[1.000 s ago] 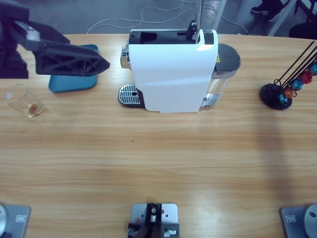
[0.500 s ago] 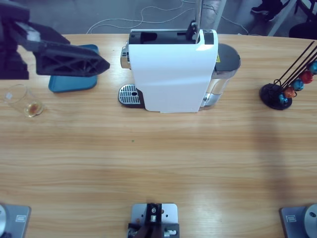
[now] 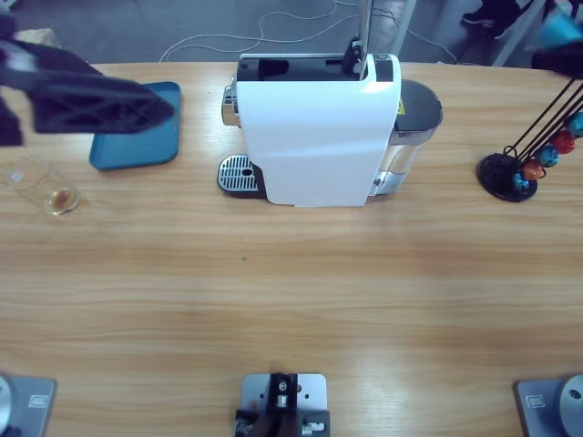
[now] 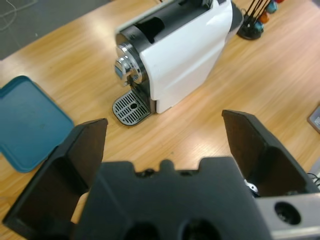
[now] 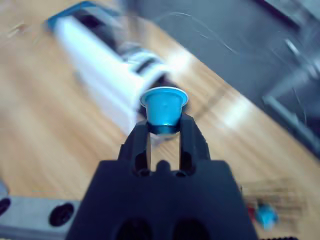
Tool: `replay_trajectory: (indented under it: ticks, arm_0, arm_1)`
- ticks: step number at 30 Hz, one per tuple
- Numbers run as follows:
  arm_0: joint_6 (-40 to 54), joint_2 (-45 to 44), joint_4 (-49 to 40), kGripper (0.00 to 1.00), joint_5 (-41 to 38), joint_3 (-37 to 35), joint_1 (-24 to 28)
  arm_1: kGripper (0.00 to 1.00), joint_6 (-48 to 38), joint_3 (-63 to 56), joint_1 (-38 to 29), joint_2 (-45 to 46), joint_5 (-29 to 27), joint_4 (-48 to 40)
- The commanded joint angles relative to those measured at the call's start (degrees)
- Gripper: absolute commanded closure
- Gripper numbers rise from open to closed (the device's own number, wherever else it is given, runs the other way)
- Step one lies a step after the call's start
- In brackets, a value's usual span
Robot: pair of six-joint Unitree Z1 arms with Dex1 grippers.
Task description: Pour coffee
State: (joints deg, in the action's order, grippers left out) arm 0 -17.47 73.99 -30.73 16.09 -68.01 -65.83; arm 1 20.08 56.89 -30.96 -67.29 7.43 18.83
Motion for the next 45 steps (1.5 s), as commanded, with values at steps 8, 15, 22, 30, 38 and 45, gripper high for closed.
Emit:
replay_trajectory:
  ticks: [8, 15, 22, 30, 38, 45]
  arm_0:
    - [-0.5, -11.1, -0.3, 0.018, 2.7, 7.6, -0.4]
    - [-0.5, -10.8, -0.2, 0.018, 2.6, 7.8, 0.6]
    - [-0.6, -10.4, -0.2, 0.018, 2.4, 7.8, 1.1]
    - [-0.5, -10.4, -0.1, 0.018, 2.5, 8.0, 1.1]
    - [0.0, -9.9, 0.0, 0.018, 2.5, 8.2, 1.1]
    - [0.0, -9.8, 0.1, 0.018, 2.5, 8.2, 1.2]
  arm_1:
    - [1.0, 11.9, 31.8, -16.0, -32.7, 7.7, 9.0]
    - [1.0, 15.6, 33.0, -14.0, -38.0, 5.7, 9.0]
    - [1.0, 15.7, 38.6, -10.9, -43.6, 4.7, 8.9]
    - [1.0, 15.9, 38.4, -9.5, -46.7, 3.7, 8.9]
    - [1.0, 15.8, 38.0, -9.3, -47.5, 4.1, 8.9]
    - [1.0, 15.9, 37.9, -9.1, -44.1, 3.5, 9.2]
